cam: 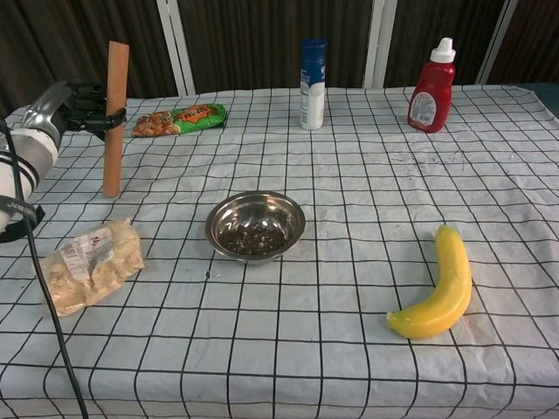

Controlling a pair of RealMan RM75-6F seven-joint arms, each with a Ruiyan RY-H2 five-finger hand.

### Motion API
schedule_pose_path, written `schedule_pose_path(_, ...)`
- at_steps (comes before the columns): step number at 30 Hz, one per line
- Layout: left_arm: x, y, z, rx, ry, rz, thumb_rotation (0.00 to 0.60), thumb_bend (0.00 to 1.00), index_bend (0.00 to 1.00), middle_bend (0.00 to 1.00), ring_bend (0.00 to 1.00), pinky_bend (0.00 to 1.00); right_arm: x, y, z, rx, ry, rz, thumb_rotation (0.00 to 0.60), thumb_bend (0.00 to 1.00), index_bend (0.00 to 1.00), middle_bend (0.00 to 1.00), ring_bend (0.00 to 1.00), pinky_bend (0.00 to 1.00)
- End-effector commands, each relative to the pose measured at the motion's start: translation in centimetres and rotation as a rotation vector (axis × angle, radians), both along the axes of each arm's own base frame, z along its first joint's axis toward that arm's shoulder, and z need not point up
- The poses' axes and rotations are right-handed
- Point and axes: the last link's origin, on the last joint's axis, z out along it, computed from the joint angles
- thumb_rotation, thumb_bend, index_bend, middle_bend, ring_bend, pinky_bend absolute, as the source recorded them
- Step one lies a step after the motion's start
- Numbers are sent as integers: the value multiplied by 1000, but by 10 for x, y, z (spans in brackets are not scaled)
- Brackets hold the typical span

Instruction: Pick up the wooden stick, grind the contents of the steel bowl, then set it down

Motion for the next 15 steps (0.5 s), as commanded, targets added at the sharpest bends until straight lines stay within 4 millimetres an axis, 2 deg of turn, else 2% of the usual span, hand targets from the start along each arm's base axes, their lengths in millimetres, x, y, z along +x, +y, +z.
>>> schedule_pose_path(1,-8,-8,3,4,-38,-16,600,516,688,616,357,567,0,0,0,-1,1,0,600,445,0,0,0,0)
schedule_pose_path(8,-30,-25,7,-2,-62,-44,600,579,681,612,330,522,0,2,0,-1,0,4,600,445,0,0,0,0)
schedule_pose_path(15,-42,-35,11,-1,-43,-62,600,594,667,607,309,470,0,3,0,0,0,8,600,445,0,0,0,0)
